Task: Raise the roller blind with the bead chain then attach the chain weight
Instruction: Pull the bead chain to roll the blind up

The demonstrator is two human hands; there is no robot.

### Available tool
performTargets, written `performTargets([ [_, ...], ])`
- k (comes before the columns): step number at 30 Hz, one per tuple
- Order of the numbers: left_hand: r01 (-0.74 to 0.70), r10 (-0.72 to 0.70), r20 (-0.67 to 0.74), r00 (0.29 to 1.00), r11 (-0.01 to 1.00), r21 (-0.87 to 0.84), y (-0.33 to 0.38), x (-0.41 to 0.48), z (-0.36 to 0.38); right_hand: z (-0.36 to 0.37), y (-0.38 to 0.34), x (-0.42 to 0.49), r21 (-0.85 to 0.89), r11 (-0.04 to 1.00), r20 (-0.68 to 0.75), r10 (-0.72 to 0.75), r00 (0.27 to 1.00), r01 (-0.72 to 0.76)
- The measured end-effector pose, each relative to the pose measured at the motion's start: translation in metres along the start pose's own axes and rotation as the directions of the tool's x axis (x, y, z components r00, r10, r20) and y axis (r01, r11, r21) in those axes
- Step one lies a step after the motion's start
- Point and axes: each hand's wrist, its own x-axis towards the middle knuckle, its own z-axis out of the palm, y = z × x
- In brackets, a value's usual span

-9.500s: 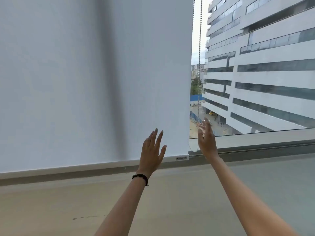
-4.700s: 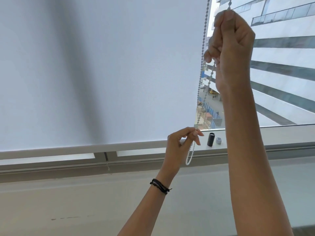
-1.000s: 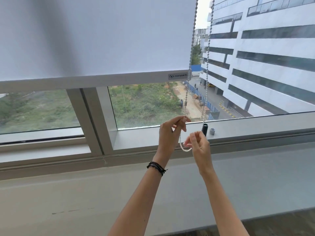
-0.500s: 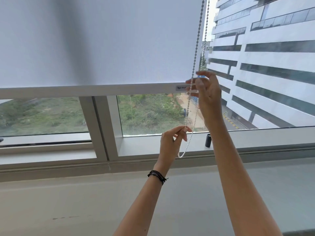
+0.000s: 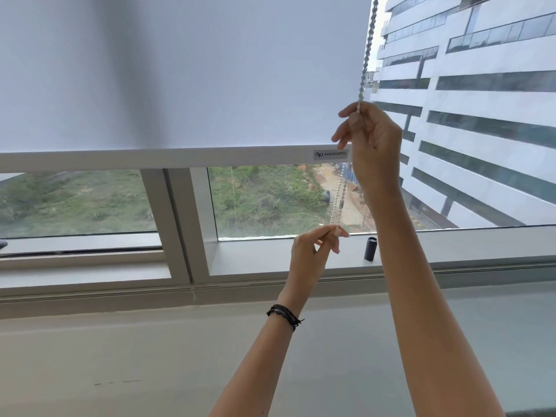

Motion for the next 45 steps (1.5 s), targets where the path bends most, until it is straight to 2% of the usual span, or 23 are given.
performTargets([
  [4,-0.014,0.014,0.028,1.0,1.0,0.015,-0.005,-0.001,0.012,-0.009,0.004,-0.006,-0.001,1.0,-0.011,0.01,1.0,-0.01],
  [9,-0.001,-0.007,0.077,0.997,0.994,0.108,-0.022,-0.006,0.019,-0.014,0.017,-0.025,-0.084,0.995,-0.037,0.044,0.998,-0.047],
  [17,-0.171,0.123,0.147,0.981,0.911,0.377,-0.048,-0.025,0.017,-0.019,0.04,-0.065,-0.187,0.978,-0.068,0.082,0.994,-0.093],
  [28,-0.186,0.087,0.232,0.969,0.873,0.45,-0.066,-0.038,0.016,-0.023,0.052,-0.096,-0.211,0.963,-0.062,0.155,0.986,-0.165],
  [32,-0.125,0.044,0.224,0.974,0.924,0.361,-0.064,-0.036,0.015,-0.026,0.048,-0.096,-0.235,0.963,-0.051,0.122,0.991,-0.131],
  [35,-0.044,0.023,0.099,0.995,0.976,0.215,-0.048,-0.029,0.013,-0.026,0.046,-0.096,-0.238,0.964,-0.029,0.118,0.993,-0.121],
  [37,-0.04,0.042,-0.019,0.999,0.996,0.074,-0.027,-0.014,0.01,-0.026,0.044,-0.097,-0.233,0.966,-0.014,0.117,0.993,-0.117],
  [41,-0.091,0.052,-0.182,0.982,0.974,-0.209,0.027,0.036,-0.006,-0.024,0.04,-0.097,-0.2,0.972,0.031,0.133,0.991,-0.125],
  [45,-0.14,0.093,-0.157,0.983,0.936,-0.323,0.082,0.081,-0.024,-0.02,0.037,-0.097,-0.186,0.975,0.059,0.134,0.989,-0.122],
])
